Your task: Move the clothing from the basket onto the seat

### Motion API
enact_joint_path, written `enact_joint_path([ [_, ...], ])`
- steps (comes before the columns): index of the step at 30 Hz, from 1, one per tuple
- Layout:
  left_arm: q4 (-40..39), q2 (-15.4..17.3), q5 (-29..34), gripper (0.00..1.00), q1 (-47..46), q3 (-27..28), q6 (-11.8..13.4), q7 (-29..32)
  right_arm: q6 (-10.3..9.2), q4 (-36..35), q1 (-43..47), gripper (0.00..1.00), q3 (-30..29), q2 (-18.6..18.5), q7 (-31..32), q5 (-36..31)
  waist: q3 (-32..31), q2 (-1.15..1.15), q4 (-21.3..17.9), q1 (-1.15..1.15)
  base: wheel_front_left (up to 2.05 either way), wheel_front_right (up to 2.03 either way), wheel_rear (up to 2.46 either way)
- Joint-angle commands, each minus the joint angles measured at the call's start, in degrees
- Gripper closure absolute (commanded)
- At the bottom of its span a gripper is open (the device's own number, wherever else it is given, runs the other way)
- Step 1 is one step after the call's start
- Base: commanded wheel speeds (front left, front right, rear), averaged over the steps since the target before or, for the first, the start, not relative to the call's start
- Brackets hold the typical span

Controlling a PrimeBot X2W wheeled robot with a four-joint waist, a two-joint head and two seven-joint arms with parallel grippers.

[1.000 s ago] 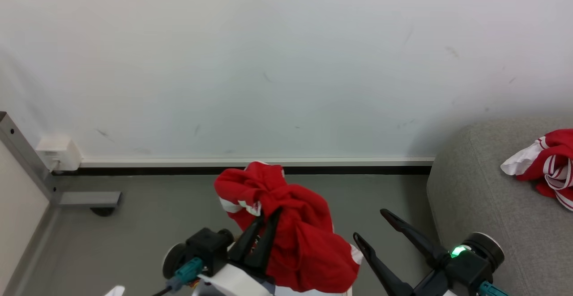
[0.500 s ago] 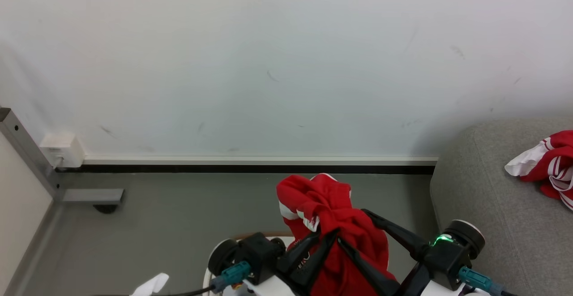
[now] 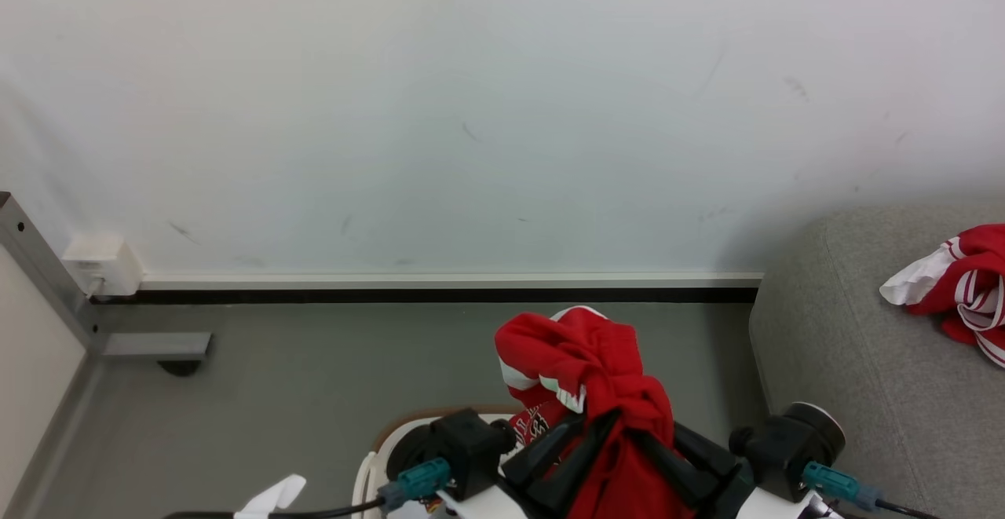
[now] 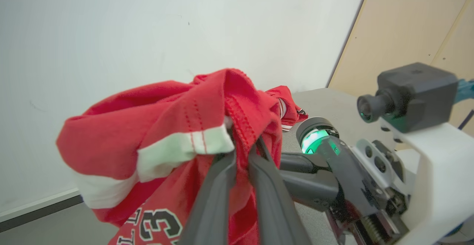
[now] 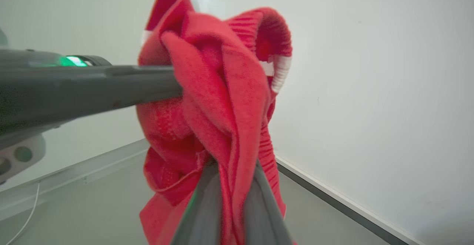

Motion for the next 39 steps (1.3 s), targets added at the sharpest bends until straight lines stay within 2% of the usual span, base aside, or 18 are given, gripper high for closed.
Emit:
enact_joint_path([
  [1,0.35,0.23,-0.44,1.00,0.01,0.22,0.33,-0.15,-0.13,0.19,-0.48,1.00,-0.59,-0.06,-0.63,0.64,-0.01,0.00,-0.10,0.00,0.00,0.00,0.00],
  [2,0.61,0.31,-0.28,1.00,0.04,0.25,0.48,-0.26,-0.13,0.30,-0.33,1.00,-0.98,-0.08,-0.77,0.99,-0.02,0.00,-0.16,0.00,0.00,0.00,0.00],
  [3,0.87,0.35,-0.17,0.87,0.04,0.31,0.59,-0.39,-0.13,0.36,-0.12,1.00,-1.42,-0.07,-0.93,1.36,-0.01,0.00,-0.22,0.00,0.00,0.00,0.00],
  [4,1.22,0.35,-0.09,0.68,0.02,0.39,0.82,-0.67,-0.13,0.44,0.18,1.00,-2.06,-0.07,-1.24,1.74,-0.01,0.00,-0.28,0.00,0.00,0.00,0.00],
  [5,1.61,0.35,0.06,0.22,-0.06,0.43,0.91,-1.00,-0.13,0.50,0.60,1.00,-2.79,-0.04,-1.34,2.30,-0.01,0.00,-0.34,0.00,0.00,0.00,0.00],
  [6,2.07,0.29,0.06,0.00,-0.12,0.51,1.06,-1.37,-0.13,0.56,1.10,1.00,-3.69,-0.02,-1.56,2.73,0.00,0.00,-0.37,0.00,0.00,0.00,0.00],
  [13,6.13,-0.26,0.33,0.00,-0.63,0.69,2.13,-4.17,-0.13,0.60,3.99,1.00,-10.45,-0.02,-2.24,3.42,0.31,0.00,-2.53,0.00,0.00,0.00,0.00],
  [30,12.14,-0.58,0.68,0.00,-3.08,-0.77,2.50,-7.35,-0.13,-2.16,6.65,1.00,-19.42,-0.50,-2.69,0.82,3.28,0.00,-17.37,0.00,0.00,0.00,0.00],
  [39,13.42,-0.62,0.89,0.00,-4.49,-1.49,2.88,-7.67,-0.13,-2.86,8.28,1.00,-23.78,0.31,-2.65,-0.24,5.25,0.00,-20.43,0.00,0.00,0.00,0.00],
])
